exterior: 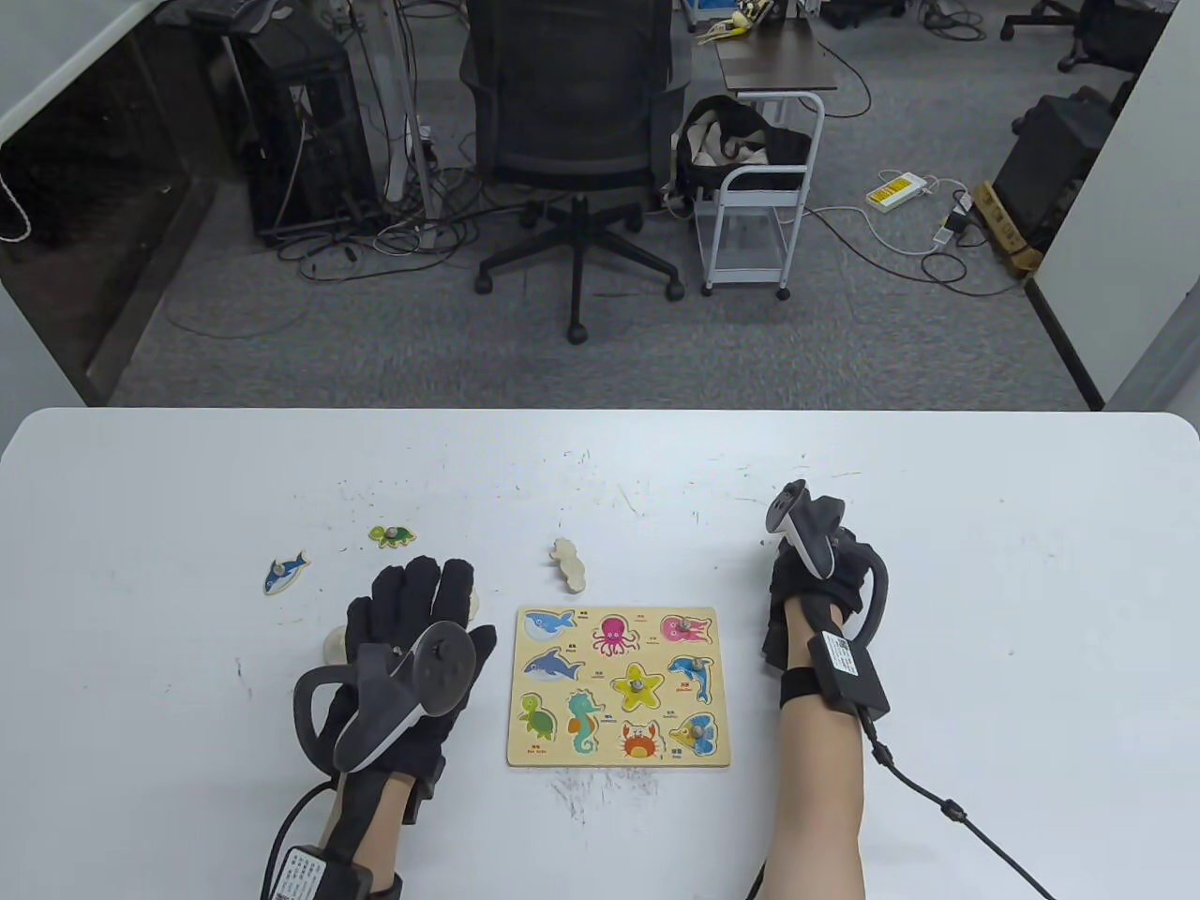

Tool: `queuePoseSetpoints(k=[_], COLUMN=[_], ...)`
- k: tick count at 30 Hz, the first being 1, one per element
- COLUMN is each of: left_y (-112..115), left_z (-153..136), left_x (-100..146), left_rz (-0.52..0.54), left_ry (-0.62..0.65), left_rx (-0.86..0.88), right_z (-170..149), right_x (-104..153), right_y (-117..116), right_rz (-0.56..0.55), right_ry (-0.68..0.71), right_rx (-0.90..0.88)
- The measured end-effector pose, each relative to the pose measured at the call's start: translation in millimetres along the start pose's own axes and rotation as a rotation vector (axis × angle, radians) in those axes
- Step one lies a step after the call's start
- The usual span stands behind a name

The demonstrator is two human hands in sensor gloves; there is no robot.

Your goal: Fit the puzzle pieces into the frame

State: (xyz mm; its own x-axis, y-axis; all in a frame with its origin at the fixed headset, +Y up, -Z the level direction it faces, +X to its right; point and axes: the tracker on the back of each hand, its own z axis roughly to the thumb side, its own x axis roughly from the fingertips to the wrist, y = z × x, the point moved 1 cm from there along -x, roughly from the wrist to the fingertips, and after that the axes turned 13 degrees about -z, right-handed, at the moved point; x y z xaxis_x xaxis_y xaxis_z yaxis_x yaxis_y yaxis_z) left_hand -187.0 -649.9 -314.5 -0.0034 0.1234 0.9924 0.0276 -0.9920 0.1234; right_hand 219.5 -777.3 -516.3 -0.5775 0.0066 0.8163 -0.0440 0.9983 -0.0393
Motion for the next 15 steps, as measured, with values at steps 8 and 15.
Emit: queuePoseSetpoints(k=[8,15], left_y=[-1.0,-5.0], left_z=[2.6,6.7], left_x=[1.2,6.1], left_rz=[-0.001,0.005], left_ry=[0.015,0.055], left_rx=[0.006,0.035], right_z=[-17.0,-33.4], right_x=[8.1,40.3], right_y=[25.7,61.8], right_rz=[-0.003,-0.014], right_ry=[0.080,0.285], right_rx=[-0.209,-0.394])
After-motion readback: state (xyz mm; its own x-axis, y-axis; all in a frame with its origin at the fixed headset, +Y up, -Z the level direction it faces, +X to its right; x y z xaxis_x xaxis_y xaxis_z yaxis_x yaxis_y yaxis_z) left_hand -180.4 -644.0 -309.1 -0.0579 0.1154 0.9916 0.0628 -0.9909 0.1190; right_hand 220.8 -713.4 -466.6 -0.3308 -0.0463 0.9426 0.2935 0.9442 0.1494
